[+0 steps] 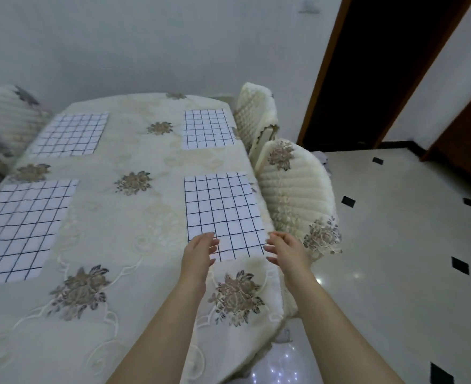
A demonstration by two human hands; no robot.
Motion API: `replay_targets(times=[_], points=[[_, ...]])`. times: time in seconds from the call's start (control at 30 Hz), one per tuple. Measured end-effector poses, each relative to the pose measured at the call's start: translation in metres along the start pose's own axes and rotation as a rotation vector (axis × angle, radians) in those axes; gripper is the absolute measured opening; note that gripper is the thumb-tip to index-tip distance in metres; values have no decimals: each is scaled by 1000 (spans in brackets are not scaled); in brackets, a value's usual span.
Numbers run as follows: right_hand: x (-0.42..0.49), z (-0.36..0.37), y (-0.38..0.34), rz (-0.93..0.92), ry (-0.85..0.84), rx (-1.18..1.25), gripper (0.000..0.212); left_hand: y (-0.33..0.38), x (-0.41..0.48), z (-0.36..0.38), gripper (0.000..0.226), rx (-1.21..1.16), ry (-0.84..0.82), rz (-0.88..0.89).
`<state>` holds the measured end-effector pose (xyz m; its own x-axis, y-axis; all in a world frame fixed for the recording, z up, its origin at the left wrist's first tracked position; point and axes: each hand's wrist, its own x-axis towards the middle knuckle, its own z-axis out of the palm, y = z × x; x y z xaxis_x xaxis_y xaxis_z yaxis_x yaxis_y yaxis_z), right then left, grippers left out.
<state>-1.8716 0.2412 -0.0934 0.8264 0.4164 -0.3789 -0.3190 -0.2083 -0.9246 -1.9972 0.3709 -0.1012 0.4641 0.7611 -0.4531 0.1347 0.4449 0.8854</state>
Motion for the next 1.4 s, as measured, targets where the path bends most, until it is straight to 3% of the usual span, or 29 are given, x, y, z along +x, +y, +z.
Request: replay_targets(times=[0.6, 0.7, 0.83, 0.97, 1.03, 1.13, 1.23, 1.33, 1.4], points=[[114, 37, -21, 56, -231, -177, 17, 32, 64, 0, 11, -93, 312, -15], [133, 37, -21, 13, -170, -300, 23, 32, 78, -5, 9, 19, 361, 0], [155, 37, -16, -7, -88, -464, 37, 26, 93, -6, 36, 286, 381, -21], [167, 40, -6, 50, -68, -620, 47, 18, 104, -7, 49, 467, 339, -101], [171, 41, -1, 92, -68, -649, 43, 15, 107, -8, 52, 543, 335, -125], [174, 42, 2, 115, -73, -706, 14, 12, 110, -11, 47, 580, 348, -168], [179, 43, 6, 116, -63, -761, 10, 9, 114, -16, 14, 599, 351, -166], [183, 42, 3, 115, -69, -819, 14, 4, 121, -19, 22, 591, 349, -142], [188, 41, 3, 114, -69, -807, 6, 5, 126, -20, 7, 579, 362, -134]])
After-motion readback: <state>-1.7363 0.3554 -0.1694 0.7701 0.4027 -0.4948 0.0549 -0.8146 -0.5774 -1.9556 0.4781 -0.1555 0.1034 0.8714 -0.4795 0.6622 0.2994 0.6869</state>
